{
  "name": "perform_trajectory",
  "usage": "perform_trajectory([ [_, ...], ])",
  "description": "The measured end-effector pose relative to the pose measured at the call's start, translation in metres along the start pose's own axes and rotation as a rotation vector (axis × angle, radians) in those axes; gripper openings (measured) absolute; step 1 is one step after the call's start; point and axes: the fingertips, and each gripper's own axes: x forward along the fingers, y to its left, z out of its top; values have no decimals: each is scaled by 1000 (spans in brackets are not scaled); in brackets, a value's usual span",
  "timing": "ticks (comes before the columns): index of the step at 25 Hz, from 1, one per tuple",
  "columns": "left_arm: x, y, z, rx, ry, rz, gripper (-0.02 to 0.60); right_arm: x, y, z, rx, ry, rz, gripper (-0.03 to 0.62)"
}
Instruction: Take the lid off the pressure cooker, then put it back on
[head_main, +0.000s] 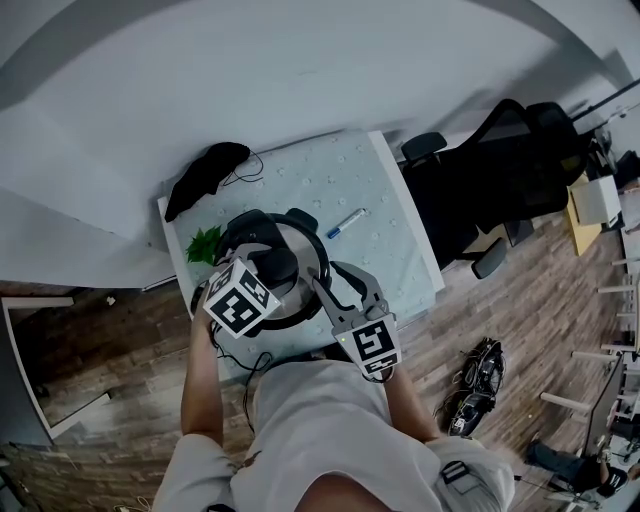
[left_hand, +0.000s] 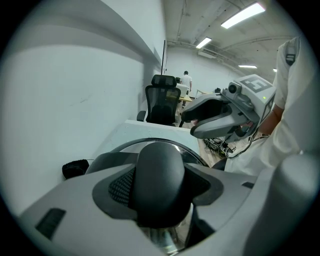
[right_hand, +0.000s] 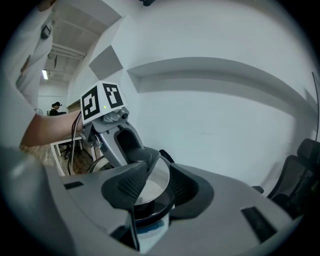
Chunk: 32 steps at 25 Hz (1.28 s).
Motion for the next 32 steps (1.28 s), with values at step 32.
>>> perform_trajectory([
  [32, 7, 6, -4, -167, -12, 88, 275, 10, 3, -3, -17, -8, 95, 144],
])
